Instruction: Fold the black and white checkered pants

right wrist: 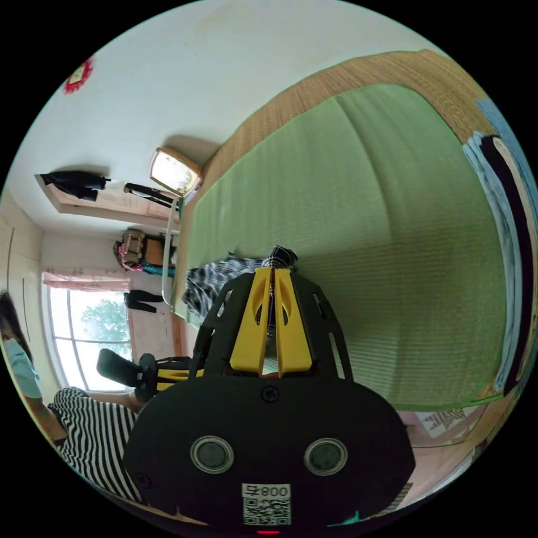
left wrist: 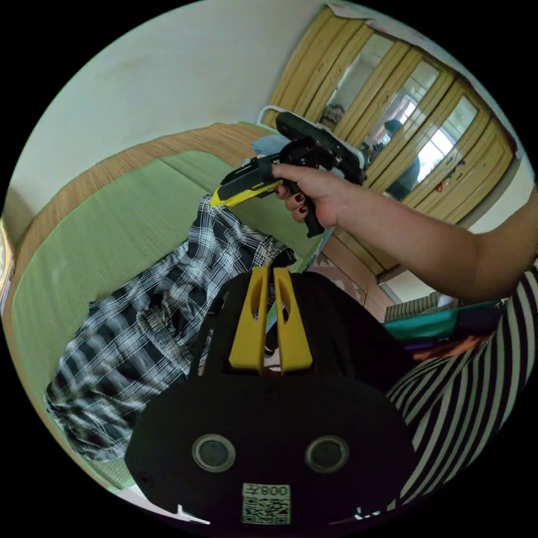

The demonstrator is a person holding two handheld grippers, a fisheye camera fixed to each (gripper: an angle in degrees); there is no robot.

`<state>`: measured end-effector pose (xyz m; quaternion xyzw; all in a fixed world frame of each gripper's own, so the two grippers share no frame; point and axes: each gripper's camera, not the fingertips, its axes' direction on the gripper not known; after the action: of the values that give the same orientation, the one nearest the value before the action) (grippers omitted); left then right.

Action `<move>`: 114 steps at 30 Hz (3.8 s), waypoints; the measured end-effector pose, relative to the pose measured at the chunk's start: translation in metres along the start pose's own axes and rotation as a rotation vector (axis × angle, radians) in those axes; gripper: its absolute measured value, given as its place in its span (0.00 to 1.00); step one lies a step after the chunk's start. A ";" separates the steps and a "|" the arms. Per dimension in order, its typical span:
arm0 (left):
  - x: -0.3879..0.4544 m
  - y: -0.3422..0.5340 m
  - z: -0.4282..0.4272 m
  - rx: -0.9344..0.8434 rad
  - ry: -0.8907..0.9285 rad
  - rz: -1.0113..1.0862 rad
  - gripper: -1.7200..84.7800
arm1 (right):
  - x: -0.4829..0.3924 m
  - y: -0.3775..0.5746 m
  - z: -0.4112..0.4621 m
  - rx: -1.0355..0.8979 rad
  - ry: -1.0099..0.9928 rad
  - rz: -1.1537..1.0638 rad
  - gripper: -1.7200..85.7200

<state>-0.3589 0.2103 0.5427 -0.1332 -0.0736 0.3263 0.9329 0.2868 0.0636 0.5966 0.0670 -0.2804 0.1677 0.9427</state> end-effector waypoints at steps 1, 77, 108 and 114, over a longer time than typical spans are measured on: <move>-0.018 0.021 -0.021 0.041 0.016 -0.041 0.04 | -0.010 -0.002 0.003 0.005 -0.012 -0.011 0.03; -0.553 0.812 -0.382 0.699 -0.087 -1.059 0.02 | -0.564 -0.156 0.671 -0.502 0.104 -0.438 0.02; -0.519 0.702 -0.388 0.500 -0.325 -0.988 0.03 | -0.516 -0.155 0.663 -0.465 0.078 -0.431 0.02; -0.500 0.649 -0.379 0.450 -0.316 -0.849 0.02 | -0.503 -0.154 0.663 -0.469 0.100 -0.438 0.02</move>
<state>-1.0451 0.3080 -0.0361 0.1639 -0.1896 -0.0578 0.9664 -0.3899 -0.3668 0.8670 -0.1015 -0.2436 -0.1052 0.9588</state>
